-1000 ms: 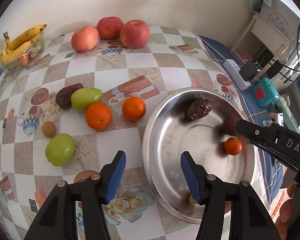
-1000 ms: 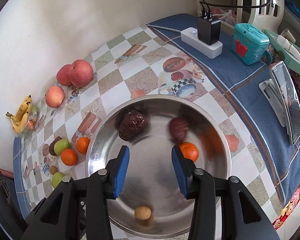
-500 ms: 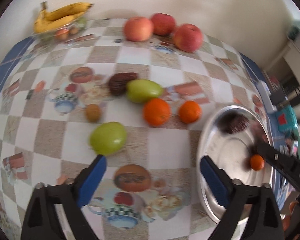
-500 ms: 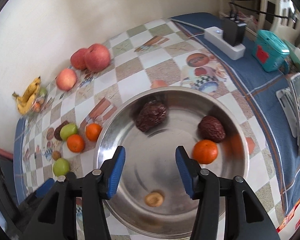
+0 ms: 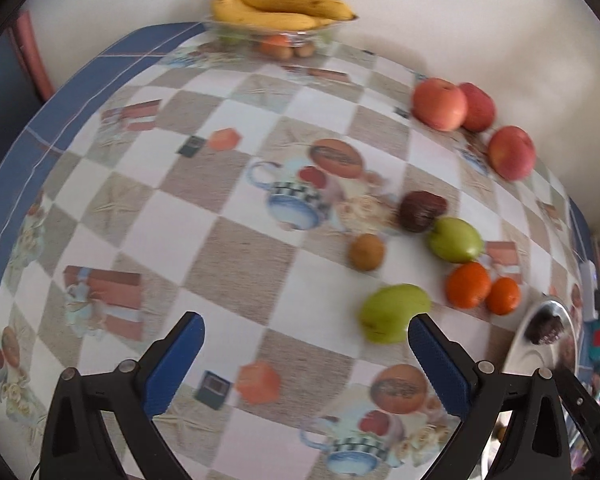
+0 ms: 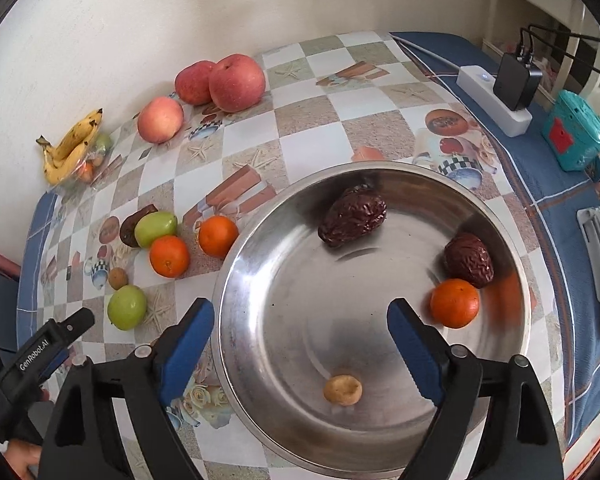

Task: Organize fruits
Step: 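Move both open tools back toward the remaining fruit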

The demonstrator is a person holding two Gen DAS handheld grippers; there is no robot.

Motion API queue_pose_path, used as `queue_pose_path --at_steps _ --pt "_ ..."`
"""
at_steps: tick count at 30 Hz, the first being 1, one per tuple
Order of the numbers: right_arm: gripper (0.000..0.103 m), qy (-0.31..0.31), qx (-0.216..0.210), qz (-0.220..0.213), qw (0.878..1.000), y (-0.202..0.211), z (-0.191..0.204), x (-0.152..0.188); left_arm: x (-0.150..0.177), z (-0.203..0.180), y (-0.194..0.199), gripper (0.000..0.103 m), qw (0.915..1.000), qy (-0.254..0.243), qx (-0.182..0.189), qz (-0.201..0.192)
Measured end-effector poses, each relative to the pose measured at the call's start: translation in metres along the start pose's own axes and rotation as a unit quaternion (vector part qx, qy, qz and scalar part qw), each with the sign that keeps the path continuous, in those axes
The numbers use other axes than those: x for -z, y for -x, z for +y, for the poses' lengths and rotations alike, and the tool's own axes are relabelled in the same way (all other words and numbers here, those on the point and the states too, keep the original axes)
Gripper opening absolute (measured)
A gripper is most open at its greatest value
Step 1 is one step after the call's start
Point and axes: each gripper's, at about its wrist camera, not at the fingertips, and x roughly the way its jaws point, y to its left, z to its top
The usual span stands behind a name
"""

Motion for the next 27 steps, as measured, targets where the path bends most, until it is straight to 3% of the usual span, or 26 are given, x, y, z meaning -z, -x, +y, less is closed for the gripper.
queue_pose_path --at_steps 6,22,27 --pt "0.089 0.019 0.003 0.008 1.000 -0.007 0.012 0.003 -0.003 0.017 -0.002 0.103 0.9999 0.016 -0.002 0.005" --pt "0.089 0.090 -0.040 0.023 0.995 -0.023 0.073 0.018 -0.016 0.072 0.012 0.103 0.9956 0.089 -0.019 -0.023" --pt "0.089 0.100 -0.046 0.024 0.994 -0.026 0.084 0.022 -0.020 0.078 0.011 0.103 0.9949 0.099 -0.006 -0.020"
